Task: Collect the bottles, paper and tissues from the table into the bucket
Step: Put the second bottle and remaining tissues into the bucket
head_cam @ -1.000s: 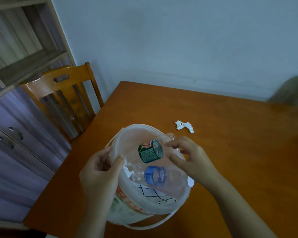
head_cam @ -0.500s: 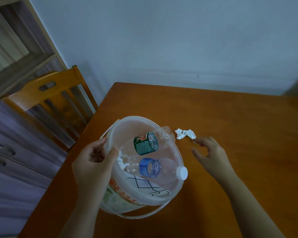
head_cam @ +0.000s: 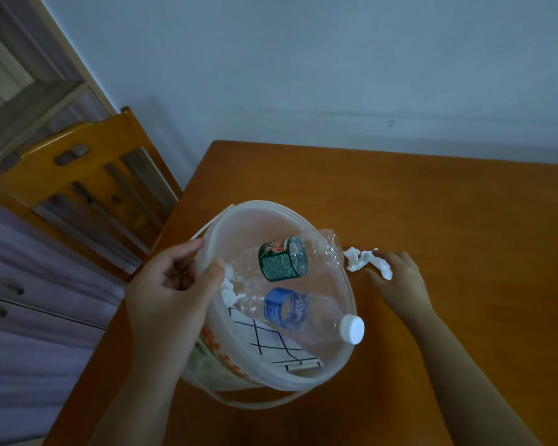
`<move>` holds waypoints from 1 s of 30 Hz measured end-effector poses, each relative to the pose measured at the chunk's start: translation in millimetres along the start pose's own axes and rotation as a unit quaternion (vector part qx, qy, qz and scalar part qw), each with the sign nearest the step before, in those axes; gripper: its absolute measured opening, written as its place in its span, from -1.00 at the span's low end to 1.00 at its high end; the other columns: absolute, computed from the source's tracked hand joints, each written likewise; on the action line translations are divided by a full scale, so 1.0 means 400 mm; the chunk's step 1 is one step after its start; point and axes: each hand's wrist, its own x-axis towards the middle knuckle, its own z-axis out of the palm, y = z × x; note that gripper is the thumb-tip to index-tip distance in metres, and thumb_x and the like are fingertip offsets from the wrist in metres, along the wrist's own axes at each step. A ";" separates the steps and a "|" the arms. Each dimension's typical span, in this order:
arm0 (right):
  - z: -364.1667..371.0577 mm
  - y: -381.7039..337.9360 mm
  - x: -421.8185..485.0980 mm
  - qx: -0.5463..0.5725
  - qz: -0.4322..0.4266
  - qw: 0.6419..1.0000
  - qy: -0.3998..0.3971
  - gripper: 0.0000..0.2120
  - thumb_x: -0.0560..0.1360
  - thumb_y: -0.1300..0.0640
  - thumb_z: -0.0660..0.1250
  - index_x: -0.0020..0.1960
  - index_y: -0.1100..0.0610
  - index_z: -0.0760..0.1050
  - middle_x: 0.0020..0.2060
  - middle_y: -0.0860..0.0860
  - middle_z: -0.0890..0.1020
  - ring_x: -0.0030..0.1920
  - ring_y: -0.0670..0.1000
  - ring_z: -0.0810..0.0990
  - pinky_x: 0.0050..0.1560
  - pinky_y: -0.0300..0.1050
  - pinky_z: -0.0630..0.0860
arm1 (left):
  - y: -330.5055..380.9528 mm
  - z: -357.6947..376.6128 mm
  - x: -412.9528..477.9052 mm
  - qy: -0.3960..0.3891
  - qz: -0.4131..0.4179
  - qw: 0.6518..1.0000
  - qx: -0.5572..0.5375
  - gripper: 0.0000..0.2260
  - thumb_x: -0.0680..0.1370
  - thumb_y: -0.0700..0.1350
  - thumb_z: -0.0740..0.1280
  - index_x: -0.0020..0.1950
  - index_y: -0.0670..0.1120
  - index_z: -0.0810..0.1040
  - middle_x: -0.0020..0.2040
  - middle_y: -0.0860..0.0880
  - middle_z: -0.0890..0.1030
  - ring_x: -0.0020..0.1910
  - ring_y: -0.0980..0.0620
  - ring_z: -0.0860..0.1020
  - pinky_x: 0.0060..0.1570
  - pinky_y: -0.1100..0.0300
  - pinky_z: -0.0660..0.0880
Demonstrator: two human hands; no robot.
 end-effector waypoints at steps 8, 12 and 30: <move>0.094 0.032 0.069 -0.029 0.016 0.999 -0.003 -0.57 0.42 0.04 0.36 0.25 0.11 0.40 0.24 0.12 0.43 0.27 0.14 0.30 0.19 0.05 0.34 | -0.032 0.007 0.042 0.027 -0.003 0.999 -0.019 -0.76 0.33 -0.11 0.44 -0.14 0.24 0.61 -0.28 0.19 0.62 -0.33 0.26 0.56 -0.39 0.32 0.54; 0.131 0.044 0.092 -0.040 0.023 0.999 -0.022 -0.56 0.43 0.03 0.34 0.27 0.08 0.39 0.25 0.12 0.42 0.28 0.15 0.29 0.21 0.07 0.34 | -0.029 0.005 0.051 0.034 0.005 0.999 -0.008 -0.77 0.32 -0.11 0.43 -0.13 0.21 0.60 -0.30 0.20 0.60 -0.35 0.25 0.55 -0.40 0.32 0.54; 0.145 0.077 -0.129 -0.066 0.041 0.997 0.010 -0.75 0.43 0.21 0.34 0.10 0.23 0.50 0.00 0.15 0.50 0.06 0.14 0.39 -0.07 -0.12 0.34 | -0.006 -0.031 -0.002 0.017 -0.006 0.999 -0.030 -0.79 0.28 -0.02 0.41 -0.14 0.24 0.61 -0.30 0.20 0.60 -0.34 0.24 0.54 -0.38 0.37 0.51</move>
